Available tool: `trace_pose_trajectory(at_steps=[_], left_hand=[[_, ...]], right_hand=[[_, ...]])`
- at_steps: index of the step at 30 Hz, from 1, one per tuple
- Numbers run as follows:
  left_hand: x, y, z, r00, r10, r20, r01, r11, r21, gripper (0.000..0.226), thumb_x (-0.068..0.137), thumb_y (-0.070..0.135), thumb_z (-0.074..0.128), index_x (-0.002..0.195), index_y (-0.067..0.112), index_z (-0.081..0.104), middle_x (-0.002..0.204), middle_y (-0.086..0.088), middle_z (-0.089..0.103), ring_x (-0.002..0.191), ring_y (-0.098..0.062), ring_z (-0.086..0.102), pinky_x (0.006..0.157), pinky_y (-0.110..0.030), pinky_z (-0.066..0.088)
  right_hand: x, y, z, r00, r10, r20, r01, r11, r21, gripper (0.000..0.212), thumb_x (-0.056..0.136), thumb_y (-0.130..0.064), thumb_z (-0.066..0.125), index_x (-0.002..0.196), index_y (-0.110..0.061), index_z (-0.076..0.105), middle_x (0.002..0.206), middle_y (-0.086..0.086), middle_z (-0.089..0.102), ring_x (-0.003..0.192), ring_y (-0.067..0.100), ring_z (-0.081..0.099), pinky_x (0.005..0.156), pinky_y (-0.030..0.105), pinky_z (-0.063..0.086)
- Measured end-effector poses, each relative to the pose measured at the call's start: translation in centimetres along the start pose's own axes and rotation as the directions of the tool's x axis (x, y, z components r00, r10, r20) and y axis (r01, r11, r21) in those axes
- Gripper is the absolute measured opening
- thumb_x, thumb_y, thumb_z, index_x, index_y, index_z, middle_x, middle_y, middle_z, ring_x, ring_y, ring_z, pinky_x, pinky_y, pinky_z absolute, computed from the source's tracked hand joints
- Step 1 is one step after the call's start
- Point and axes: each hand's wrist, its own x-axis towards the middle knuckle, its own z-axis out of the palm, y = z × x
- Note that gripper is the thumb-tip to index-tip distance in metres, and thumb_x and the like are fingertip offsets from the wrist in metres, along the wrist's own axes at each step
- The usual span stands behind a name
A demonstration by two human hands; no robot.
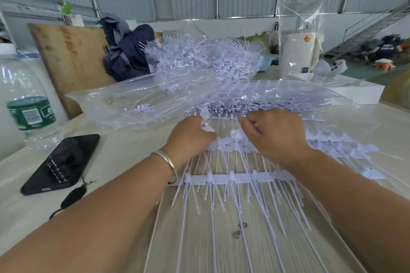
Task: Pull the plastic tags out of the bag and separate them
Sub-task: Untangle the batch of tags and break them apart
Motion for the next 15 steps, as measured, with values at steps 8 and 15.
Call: trace_pose_trajectory(at_steps=[8,15], left_hand=[[-0.7,0.9,1.7,0.979,0.202,-0.031,-0.203,0.948,-0.244,0.002,0.090,0.019,0.061,0.090,0.021,0.059,0.081,0.001,0.062,0.066,-0.010,0.052,0.054,-0.016,0.038],[-0.8,1.2,1.6,1.000,-0.023,-0.010,0.015,0.860,-0.510,0.022,0.102,0.025,0.041,0.085,0.020,0.055,0.054,0.007,0.048,0.039,-0.003,0.040,0.043,-0.018,0.032]], right_hand=[[-0.3,0.7,0.4,0.995,0.093,-0.038,-0.073,0.931,0.359,0.032,0.088,-0.028,0.025,0.059,-0.020,0.034,0.049,-0.003,0.035,0.047,0.016,0.034,0.049,0.031,0.022],[-0.2,0.7,0.5,0.996,0.083,-0.021,-0.071,0.943,0.324,0.030,0.088,-0.026,0.026,0.070,-0.009,0.044,0.056,0.008,0.046,0.053,0.025,0.043,0.051,0.032,0.028]])
